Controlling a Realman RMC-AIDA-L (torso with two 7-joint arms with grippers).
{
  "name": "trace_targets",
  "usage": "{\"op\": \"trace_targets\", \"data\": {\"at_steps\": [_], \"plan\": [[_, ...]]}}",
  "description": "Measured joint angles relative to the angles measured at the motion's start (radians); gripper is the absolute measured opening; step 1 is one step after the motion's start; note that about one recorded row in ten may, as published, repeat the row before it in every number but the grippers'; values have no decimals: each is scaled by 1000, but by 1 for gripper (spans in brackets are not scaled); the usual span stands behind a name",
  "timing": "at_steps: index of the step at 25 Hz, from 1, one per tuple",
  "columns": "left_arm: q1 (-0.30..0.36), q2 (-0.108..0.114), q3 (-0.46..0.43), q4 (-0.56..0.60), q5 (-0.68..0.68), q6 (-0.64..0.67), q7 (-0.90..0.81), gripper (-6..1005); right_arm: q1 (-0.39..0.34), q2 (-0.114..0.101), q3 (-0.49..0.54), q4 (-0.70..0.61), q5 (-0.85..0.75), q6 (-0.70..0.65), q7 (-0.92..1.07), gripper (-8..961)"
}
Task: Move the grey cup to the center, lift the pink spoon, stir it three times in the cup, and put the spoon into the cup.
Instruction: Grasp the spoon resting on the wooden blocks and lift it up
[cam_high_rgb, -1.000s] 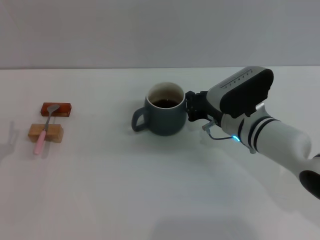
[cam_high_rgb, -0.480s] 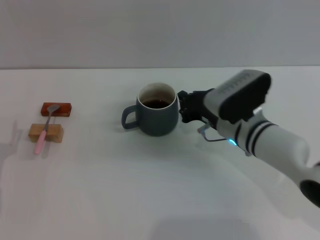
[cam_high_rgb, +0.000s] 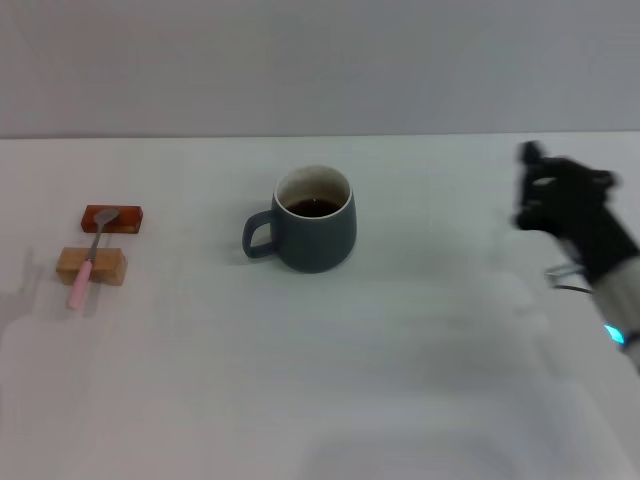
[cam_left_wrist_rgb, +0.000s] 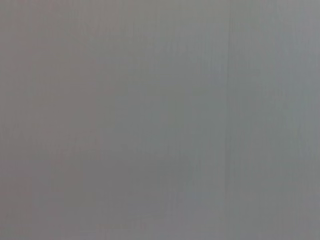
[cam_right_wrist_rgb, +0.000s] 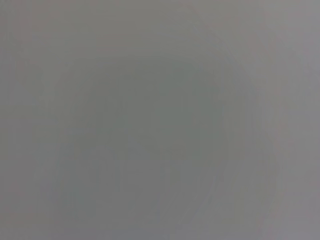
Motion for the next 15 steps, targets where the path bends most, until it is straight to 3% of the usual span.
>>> {"op": "trace_targets", "data": {"at_steps": [2,7,15], "plan": [[10,0,29,0,-1,1,0,834,-87,0,65,-4,1,-138,-4,-1],[31,1,107,-1,-3,13,4,834,-174,-2,164,-39,1,-219,3,-1],[61,1,211,-10,-4,15,7,834,-219,-1,234,-65,4,-210,8,-2]]}}
